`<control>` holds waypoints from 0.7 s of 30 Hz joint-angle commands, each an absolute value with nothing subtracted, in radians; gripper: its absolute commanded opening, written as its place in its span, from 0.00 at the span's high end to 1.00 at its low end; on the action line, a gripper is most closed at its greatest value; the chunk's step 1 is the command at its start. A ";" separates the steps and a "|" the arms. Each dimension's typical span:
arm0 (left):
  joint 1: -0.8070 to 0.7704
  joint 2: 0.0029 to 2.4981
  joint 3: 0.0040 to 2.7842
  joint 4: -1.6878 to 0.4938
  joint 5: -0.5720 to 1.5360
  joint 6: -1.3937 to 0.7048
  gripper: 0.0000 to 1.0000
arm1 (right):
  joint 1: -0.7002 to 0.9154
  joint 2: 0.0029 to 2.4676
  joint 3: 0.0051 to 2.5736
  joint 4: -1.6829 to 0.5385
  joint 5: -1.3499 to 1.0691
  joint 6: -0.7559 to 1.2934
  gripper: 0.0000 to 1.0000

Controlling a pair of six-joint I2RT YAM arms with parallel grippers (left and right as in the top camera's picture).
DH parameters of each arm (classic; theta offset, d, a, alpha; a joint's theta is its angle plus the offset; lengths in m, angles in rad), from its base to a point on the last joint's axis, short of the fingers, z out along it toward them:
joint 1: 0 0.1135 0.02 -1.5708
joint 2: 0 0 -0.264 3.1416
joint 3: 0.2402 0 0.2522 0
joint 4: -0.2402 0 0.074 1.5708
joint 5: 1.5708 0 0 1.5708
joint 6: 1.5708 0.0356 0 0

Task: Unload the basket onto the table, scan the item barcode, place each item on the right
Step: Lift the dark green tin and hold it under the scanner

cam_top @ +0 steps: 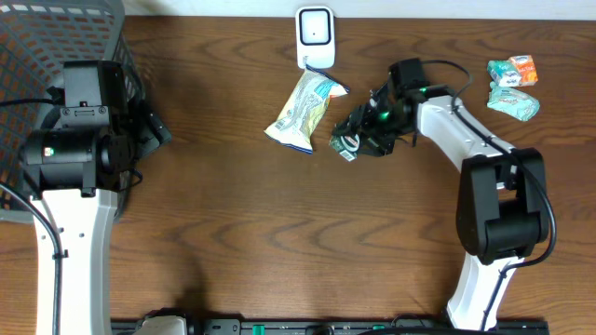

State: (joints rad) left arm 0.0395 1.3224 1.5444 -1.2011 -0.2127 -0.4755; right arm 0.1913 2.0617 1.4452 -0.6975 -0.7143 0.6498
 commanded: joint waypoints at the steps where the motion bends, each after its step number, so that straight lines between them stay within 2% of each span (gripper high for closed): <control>1: 0.047 1.326 1.541 -1.204 -0.225 -0.492 0.02 | 0.168 2.066 1.466 -0.694 -0.895 0.604 0.54; 6: 0.047 1.326 1.541 -1.204 -0.225 -0.492 0.02 | 0.156 2.066 1.466 -0.586 -1.068 0.618 0.53; 9: 0.047 1.326 1.541 -1.204 -0.225 -0.492 0.02 | 0.156 2.066 1.466 -0.465 -1.107 0.713 0.54; 16: 0.047 1.326 1.541 -1.204 -0.225 -0.492 0.02 | 0.168 2.066 1.486 -0.109 -1.097 0.960 0.56; 21: 0.047 1.326 1.541 -1.204 -0.225 -0.492 0.02 | 0.186 2.066 1.586 -0.075 -0.939 0.971 0.57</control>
State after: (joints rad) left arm 0.0395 1.3224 1.5444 -1.2011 -0.2127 -0.4755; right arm 0.1669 2.0621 1.5036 -0.0834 -1.0275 0.9146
